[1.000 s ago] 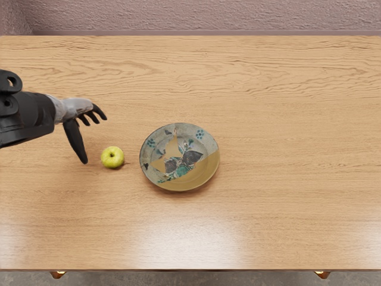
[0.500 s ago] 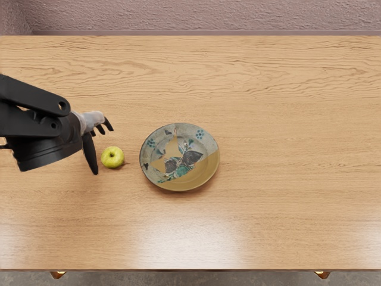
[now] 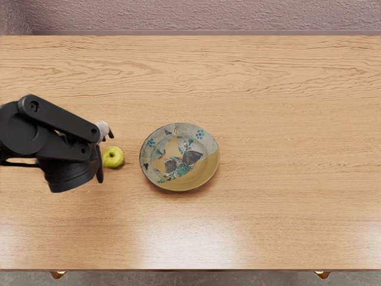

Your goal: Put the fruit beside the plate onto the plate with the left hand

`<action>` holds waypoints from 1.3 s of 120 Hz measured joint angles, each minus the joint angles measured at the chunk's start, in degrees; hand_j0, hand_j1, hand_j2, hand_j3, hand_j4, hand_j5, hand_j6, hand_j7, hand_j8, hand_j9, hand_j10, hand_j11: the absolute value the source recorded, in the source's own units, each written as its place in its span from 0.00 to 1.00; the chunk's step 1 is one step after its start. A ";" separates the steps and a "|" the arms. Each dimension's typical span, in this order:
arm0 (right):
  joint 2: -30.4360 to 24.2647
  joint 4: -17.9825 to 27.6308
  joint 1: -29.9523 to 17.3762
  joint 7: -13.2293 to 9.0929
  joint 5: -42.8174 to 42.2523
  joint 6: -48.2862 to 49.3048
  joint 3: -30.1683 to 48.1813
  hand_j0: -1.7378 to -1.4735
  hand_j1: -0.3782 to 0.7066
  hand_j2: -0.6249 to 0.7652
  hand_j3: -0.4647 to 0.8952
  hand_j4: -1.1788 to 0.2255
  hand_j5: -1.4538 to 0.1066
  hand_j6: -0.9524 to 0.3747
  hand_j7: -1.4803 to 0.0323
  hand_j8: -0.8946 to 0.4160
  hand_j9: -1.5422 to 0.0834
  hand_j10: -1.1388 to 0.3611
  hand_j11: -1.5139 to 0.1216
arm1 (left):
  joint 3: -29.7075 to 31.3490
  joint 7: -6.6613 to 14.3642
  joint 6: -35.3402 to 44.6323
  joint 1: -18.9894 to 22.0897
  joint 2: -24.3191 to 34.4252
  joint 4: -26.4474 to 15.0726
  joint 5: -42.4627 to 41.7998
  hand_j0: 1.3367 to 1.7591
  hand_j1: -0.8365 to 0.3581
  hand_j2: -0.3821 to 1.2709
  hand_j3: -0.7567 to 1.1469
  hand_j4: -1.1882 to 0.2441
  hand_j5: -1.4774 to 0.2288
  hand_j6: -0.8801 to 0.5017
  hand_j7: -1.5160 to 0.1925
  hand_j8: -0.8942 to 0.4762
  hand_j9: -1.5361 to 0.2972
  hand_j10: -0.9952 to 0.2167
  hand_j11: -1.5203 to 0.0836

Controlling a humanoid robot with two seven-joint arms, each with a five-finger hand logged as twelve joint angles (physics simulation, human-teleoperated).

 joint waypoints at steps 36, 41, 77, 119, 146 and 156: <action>0.00 0.00 0.00 0.00 0.00 0.00 0.00 0.30 0.07 0.44 0.34 0.81 0.90 0.69 0.95 0.65 0.92 0.73 0.90 | -1.57 0.89 0.14 0.96 -3.98 2.41 -0.33 0.76 0.74 0.26 0.40 0.66 0.68 0.46 0.70 0.47 0.66 0.62 0.75; 0.00 0.00 0.00 0.00 0.00 0.00 0.00 0.30 0.07 0.44 0.34 0.81 0.90 0.69 0.95 0.65 0.92 0.73 0.90 | -1.67 0.91 0.15 1.69 -4.39 3.09 -0.34 0.76 0.74 0.26 0.40 0.66 0.68 0.46 0.70 0.47 0.66 0.62 0.75; 0.00 0.00 0.00 0.00 0.00 0.00 0.00 0.30 0.07 0.44 0.34 0.81 0.90 0.69 0.95 0.65 0.92 0.73 0.90 | -1.68 0.95 0.15 4.70 -6.40 7.29 -0.57 0.76 0.72 0.26 0.40 0.64 0.66 0.44 0.68 0.46 0.65 0.60 0.73; 0.00 0.00 0.00 0.00 0.00 0.00 0.00 0.30 0.07 0.44 0.34 0.81 0.90 0.69 0.95 0.65 0.92 0.73 0.90 | -1.20 0.90 0.15 5.28 -6.74 8.77 -0.97 0.76 0.60 0.28 0.40 0.56 0.57 0.35 0.59 0.37 0.56 0.50 0.63; 0.00 0.00 0.00 0.00 0.00 0.00 0.00 0.30 0.07 0.44 0.34 0.81 0.90 0.69 0.95 0.65 0.92 0.73 0.90 | -1.49 0.86 0.17 5.28 -7.28 8.82 -1.03 0.76 0.56 0.28 0.40 0.53 0.54 0.32 0.56 0.35 0.53 0.46 0.60; 0.00 0.00 0.00 0.00 0.00 0.00 0.00 0.30 0.07 0.44 0.34 0.81 0.90 0.69 0.95 0.65 0.92 0.73 0.90 | -1.58 0.86 0.17 5.28 -7.28 8.83 -1.03 0.76 0.53 0.29 0.40 0.51 0.52 0.31 0.54 0.35 0.51 0.44 0.58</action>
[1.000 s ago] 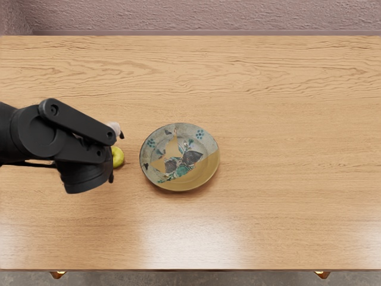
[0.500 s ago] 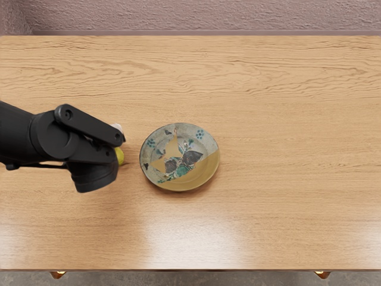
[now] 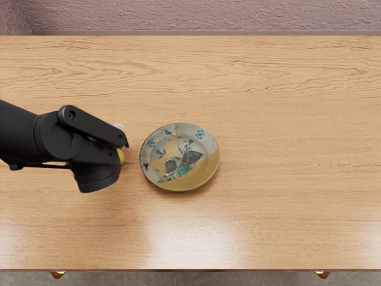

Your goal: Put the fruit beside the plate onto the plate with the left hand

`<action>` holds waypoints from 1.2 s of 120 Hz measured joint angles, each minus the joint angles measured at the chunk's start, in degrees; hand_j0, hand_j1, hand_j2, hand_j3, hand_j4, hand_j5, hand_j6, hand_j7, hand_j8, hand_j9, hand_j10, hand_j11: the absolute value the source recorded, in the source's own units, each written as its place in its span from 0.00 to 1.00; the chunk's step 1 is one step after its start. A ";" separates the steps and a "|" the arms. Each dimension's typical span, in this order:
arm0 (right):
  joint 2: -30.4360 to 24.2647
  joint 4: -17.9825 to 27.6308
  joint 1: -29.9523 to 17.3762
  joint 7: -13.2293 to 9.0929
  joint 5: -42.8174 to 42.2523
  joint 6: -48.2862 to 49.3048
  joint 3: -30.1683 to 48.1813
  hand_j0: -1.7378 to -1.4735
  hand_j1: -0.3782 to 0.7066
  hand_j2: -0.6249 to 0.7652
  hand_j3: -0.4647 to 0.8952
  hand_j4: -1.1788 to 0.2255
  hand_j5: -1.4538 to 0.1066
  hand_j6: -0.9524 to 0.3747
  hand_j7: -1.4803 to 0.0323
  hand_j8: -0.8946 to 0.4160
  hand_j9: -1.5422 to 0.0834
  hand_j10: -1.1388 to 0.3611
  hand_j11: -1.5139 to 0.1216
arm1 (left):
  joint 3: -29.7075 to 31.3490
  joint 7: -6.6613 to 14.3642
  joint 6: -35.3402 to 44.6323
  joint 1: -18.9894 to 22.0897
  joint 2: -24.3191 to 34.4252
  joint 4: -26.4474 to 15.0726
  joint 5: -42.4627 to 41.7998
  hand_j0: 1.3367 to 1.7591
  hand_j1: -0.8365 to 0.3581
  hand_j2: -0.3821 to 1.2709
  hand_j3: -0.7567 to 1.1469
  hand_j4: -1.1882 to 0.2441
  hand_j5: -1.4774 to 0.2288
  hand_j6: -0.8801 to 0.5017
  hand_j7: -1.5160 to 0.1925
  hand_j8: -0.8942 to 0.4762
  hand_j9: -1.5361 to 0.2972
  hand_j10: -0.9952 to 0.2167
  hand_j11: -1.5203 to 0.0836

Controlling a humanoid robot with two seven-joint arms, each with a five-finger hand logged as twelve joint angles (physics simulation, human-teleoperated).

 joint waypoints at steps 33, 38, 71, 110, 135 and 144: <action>0.00 0.00 0.00 0.00 0.00 0.00 0.00 0.30 0.07 0.44 0.34 0.81 0.90 0.69 0.95 0.65 0.92 0.73 0.90 | 0.05 0.01 0.01 0.95 -0.52 0.49 0.13 0.76 0.50 0.31 0.40 0.47 0.48 0.26 0.50 0.32 0.47 0.40 0.53; 0.00 0.00 0.00 0.00 0.00 0.00 0.00 0.30 0.07 0.44 0.34 0.81 0.90 0.69 0.95 0.65 0.92 0.73 0.90 | 0.08 0.02 -0.03 1.05 -0.57 0.64 0.16 0.76 0.51 0.29 0.40 0.47 0.47 0.26 0.49 0.32 0.46 0.40 0.52; 0.00 0.00 0.00 0.00 0.00 0.00 0.00 0.30 0.07 0.44 0.34 0.81 0.90 0.69 0.95 0.65 0.92 0.73 0.90 | 0.21 0.05 -0.06 1.41 -1.12 1.50 -0.18 0.75 0.50 0.31 0.40 0.44 0.43 0.27 0.45 0.34 0.43 0.36 0.48; 0.00 0.00 0.00 0.00 0.00 0.00 0.00 0.30 0.07 0.44 0.34 0.81 0.90 0.69 0.95 0.65 0.92 0.73 0.90 | 0.22 0.07 0.02 1.67 -1.14 1.51 -0.33 0.74 0.51 0.39 0.40 0.36 0.34 0.25 0.36 0.32 0.34 0.31 0.38; 0.00 0.00 0.00 0.00 0.00 0.00 0.00 0.30 0.07 0.44 0.34 0.81 0.90 0.69 0.95 0.65 0.92 0.73 0.90 | 0.21 0.00 0.07 1.76 -1.10 1.46 -0.25 0.75 0.52 0.50 0.40 0.31 0.30 0.21 0.32 0.27 0.30 0.24 0.32; 0.00 0.00 0.00 0.00 0.00 0.00 0.00 0.30 0.07 0.44 0.34 0.81 0.90 0.69 0.95 0.65 0.92 0.73 0.90 | 0.24 0.02 0.05 1.76 -1.10 1.45 -0.17 0.75 0.51 0.54 0.40 0.30 0.29 0.22 0.31 0.27 0.29 0.24 0.31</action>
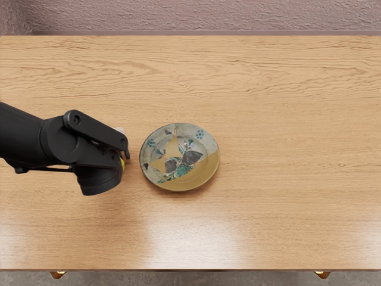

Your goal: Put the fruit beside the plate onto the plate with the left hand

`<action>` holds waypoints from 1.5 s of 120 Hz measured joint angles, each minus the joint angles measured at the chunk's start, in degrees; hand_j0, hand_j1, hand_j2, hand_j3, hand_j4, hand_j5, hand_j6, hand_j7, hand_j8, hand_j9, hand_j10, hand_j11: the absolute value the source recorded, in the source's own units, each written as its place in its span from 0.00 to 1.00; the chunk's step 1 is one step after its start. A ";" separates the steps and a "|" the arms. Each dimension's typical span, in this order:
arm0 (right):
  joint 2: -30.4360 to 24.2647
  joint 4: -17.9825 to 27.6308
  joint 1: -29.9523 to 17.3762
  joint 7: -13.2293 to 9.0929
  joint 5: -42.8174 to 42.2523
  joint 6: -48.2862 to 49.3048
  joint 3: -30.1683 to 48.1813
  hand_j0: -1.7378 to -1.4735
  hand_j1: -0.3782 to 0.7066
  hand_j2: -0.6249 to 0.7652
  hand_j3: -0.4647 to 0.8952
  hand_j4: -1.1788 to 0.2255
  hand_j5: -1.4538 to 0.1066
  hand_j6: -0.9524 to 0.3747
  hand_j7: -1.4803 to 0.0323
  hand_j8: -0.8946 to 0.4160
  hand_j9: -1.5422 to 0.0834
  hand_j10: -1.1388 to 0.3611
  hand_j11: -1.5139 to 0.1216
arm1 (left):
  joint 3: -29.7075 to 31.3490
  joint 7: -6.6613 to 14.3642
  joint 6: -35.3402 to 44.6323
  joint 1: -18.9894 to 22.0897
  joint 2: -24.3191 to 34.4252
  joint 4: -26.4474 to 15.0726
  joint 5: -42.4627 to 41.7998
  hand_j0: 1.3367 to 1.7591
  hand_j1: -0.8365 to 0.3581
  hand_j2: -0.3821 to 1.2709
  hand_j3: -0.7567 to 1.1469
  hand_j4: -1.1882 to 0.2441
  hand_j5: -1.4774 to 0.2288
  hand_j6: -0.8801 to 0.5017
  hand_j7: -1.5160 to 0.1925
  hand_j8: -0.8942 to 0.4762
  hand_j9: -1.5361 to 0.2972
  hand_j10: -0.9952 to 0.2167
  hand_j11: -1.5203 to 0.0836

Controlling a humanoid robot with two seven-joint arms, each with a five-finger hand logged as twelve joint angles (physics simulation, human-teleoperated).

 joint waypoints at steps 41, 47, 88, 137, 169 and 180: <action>0.00 0.00 0.00 0.00 0.00 0.00 0.00 0.30 0.07 0.44 0.34 0.81 0.90 0.69 0.95 0.65 0.92 0.73 0.90 | 0.05 0.60 0.07 0.33 -0.05 -0.32 0.31 0.73 0.54 0.47 0.40 0.29 0.35 0.17 0.34 0.25 0.32 0.23 0.31; 0.00 0.00 0.00 0.00 0.00 0.00 0.00 0.30 0.07 0.44 0.34 0.81 0.90 0.69 0.95 0.65 0.92 0.73 0.90 | 0.08 0.64 0.03 0.22 -0.01 -0.32 0.31 0.73 0.54 0.47 0.40 0.30 0.35 0.17 0.34 0.25 0.33 0.24 0.31; 0.00 0.00 0.00 0.00 0.00 0.00 0.00 0.30 0.07 0.44 0.34 0.81 0.90 0.69 0.95 0.65 0.92 0.73 0.90 | 0.21 2.11 -0.10 -3.57 1.39 -2.03 -1.16 0.75 0.46 0.59 0.40 0.35 0.32 0.23 0.34 0.27 0.33 0.24 0.36; 0.00 0.00 0.00 0.00 0.00 0.00 0.00 0.30 0.07 0.44 0.34 0.81 0.90 0.69 0.95 0.65 0.92 0.73 0.90 | 0.50 2.95 -0.12 -12.98 3.38 -7.75 -1.42 0.76 0.41 0.64 0.40 0.35 0.31 0.25 0.35 0.30 0.34 0.26 0.37; 0.00 0.00 0.00 0.01 0.00 0.00 0.00 0.30 0.07 0.44 0.34 0.81 0.90 0.69 0.95 0.65 0.92 0.73 0.90 | -1.94 2.98 -0.14 -17.23 0.80 -9.89 -2.11 0.76 0.38 0.68 0.40 0.36 0.31 0.26 0.35 0.30 0.34 0.27 0.37; 0.00 0.00 0.00 0.00 0.00 0.00 0.00 0.30 0.07 0.44 0.34 0.81 0.90 0.69 0.95 0.65 0.92 0.73 0.90 | -3.15 2.96 -0.15 -18.42 -0.81 -10.03 -2.91 0.76 0.39 0.66 0.40 0.36 0.31 0.26 0.35 0.30 0.34 0.27 0.37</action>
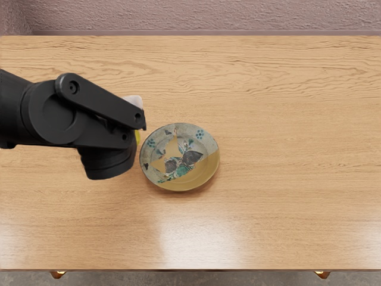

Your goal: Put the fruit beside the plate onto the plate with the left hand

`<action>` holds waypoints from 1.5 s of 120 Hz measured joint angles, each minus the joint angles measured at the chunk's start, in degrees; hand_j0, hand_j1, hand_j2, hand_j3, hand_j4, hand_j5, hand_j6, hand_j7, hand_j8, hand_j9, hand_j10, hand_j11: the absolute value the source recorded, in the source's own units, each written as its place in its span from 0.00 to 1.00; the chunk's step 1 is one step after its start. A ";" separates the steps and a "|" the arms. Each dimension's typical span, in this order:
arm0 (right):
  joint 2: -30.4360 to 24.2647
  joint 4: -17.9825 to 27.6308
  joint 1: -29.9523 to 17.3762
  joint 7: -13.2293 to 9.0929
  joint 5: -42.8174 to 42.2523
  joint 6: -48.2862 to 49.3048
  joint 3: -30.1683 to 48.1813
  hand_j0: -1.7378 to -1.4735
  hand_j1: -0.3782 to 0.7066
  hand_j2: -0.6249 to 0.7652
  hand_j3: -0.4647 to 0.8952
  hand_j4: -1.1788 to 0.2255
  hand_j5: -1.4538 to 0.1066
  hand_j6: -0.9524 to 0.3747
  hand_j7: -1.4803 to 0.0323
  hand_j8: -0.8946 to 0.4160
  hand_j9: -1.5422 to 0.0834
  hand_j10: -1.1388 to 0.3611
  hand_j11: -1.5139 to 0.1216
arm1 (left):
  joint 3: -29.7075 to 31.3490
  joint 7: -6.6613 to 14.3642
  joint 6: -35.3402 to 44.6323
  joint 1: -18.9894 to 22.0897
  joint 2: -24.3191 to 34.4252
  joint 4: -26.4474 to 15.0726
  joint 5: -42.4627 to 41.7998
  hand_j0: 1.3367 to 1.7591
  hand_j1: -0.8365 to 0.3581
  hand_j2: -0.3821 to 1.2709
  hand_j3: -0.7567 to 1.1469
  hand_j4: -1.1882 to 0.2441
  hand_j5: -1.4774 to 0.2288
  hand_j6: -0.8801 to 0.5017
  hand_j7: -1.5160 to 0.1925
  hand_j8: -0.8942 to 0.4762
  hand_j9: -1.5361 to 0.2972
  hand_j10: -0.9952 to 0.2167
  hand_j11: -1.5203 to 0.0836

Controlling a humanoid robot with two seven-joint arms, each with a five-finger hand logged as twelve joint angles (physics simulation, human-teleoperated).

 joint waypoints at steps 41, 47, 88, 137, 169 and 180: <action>0.00 0.00 0.00 0.00 0.00 0.00 0.00 0.30 0.07 0.44 0.34 0.81 0.90 0.69 0.95 0.65 0.92 0.73 0.90 | -4.34 0.00 -0.02 -0.48 -4.78 0.45 -2.58 0.76 0.36 0.71 0.40 0.36 0.31 0.26 0.34 0.32 0.34 0.27 0.37; 0.00 0.00 0.01 0.00 0.00 0.00 0.00 0.30 0.07 0.44 0.34 0.81 0.90 0.69 0.95 0.65 0.92 0.73 0.90 | -4.75 0.02 -0.02 -0.19 -4.78 0.78 -2.69 0.76 0.36 0.71 0.40 0.36 0.31 0.27 0.34 0.32 0.34 0.27 0.37; 0.00 0.00 0.00 0.00 0.00 0.00 0.00 0.30 0.07 0.44 0.34 0.81 0.90 0.69 0.95 0.65 0.92 0.73 0.90 | -5.88 0.02 0.05 0.66 -4.78 2.53 -2.72 0.76 0.43 0.50 0.40 0.42 0.40 0.27 0.43 0.32 0.41 0.34 0.46; 0.00 0.00 0.00 0.00 0.00 0.00 0.00 0.30 0.07 0.44 0.34 0.81 0.90 0.69 0.95 0.65 0.92 0.73 0.90 | -7.48 0.02 0.08 0.59 -4.78 3.26 -2.89 0.76 0.64 0.30 0.40 0.58 0.59 0.39 0.61 0.40 0.58 0.53 0.66; 0.00 0.00 0.00 0.00 0.00 0.00 0.00 0.30 0.07 0.44 0.34 0.81 0.90 0.69 0.95 0.65 0.92 0.73 0.90 | -9.00 0.02 0.08 -0.53 6.78 2.51 -3.37 0.76 0.72 0.27 0.40 0.64 0.66 0.44 0.68 0.45 0.64 0.59 0.72; 0.00 0.00 0.00 0.00 0.00 0.00 0.00 0.30 0.07 0.44 0.34 0.81 0.90 0.69 0.95 0.65 0.92 0.73 0.90 | -10.71 0.02 -0.66 0.10 13.42 1.25 -2.99 0.76 0.73 0.27 0.40 0.64 0.66 0.45 0.69 0.46 0.65 0.60 0.73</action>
